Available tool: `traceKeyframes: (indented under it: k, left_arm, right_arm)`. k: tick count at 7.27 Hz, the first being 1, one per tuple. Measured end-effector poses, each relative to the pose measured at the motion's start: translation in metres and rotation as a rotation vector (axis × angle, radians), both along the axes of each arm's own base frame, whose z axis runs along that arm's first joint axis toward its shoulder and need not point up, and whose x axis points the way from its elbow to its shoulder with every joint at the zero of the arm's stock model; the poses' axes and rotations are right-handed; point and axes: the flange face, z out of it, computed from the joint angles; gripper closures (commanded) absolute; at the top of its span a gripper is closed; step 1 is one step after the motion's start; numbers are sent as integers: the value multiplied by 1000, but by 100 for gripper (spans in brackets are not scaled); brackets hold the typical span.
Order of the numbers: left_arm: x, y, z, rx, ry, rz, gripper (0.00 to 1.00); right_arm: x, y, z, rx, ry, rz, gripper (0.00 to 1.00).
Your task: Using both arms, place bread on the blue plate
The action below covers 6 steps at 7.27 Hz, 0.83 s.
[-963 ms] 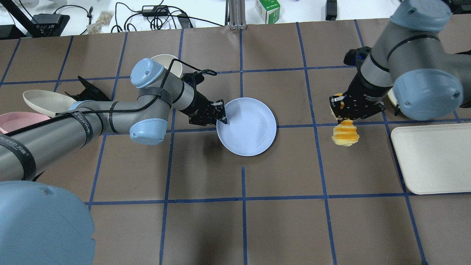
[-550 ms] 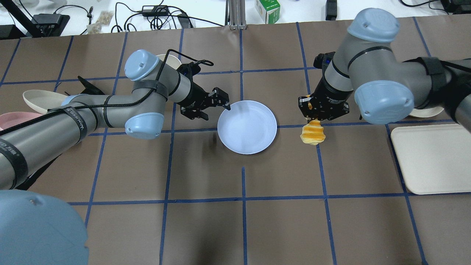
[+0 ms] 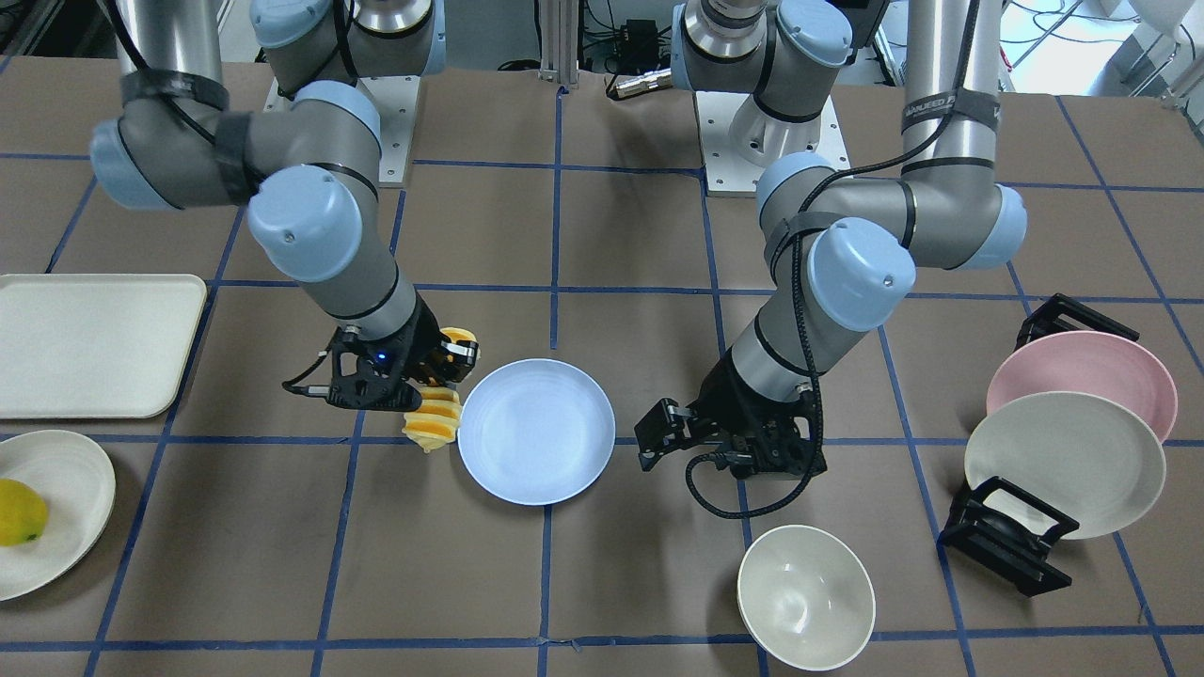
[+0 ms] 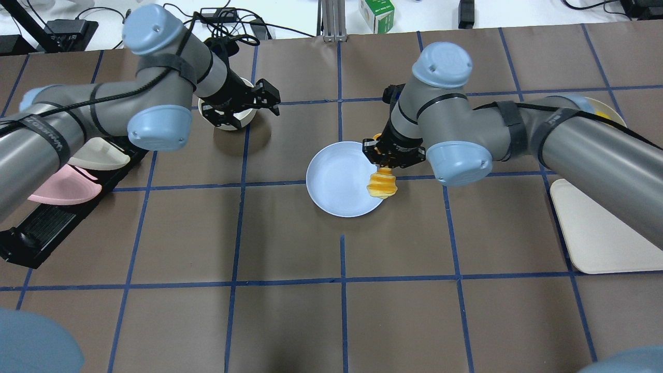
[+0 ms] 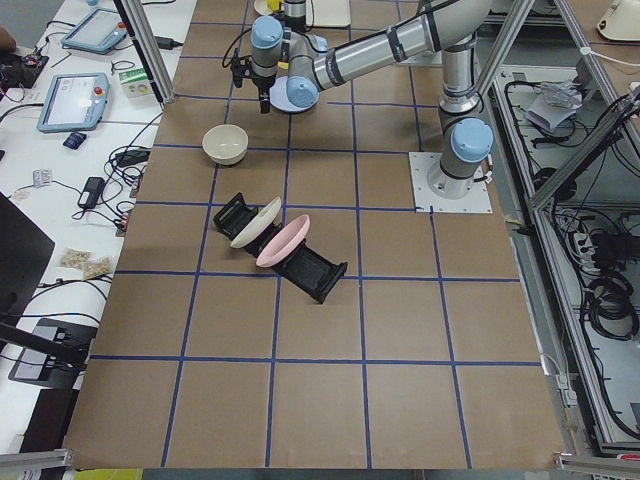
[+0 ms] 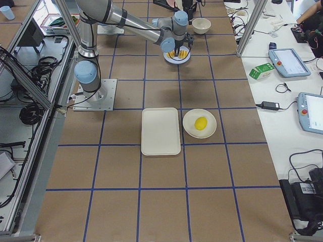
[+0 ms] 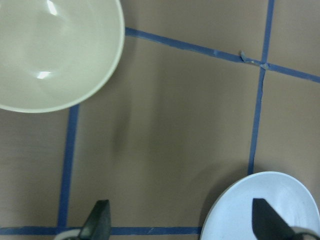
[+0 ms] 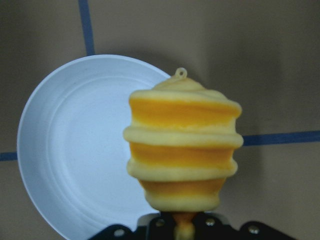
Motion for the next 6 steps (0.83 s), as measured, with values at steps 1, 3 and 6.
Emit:
traceKeyframes:
  k: [1,3,6]
  left_arm:
    - [23,2,31,38,-63,-2,0]
    - [50,28,97,113,-203,-46,0]
    - [54,81,155,147,-268,-74,0]
  right_arm:
    - [17,-2,-10,4,0,-6,92]
    - [28,-1,-28,35,7,-12,54]
    - [33,-1,-44,58,13,-13,0]
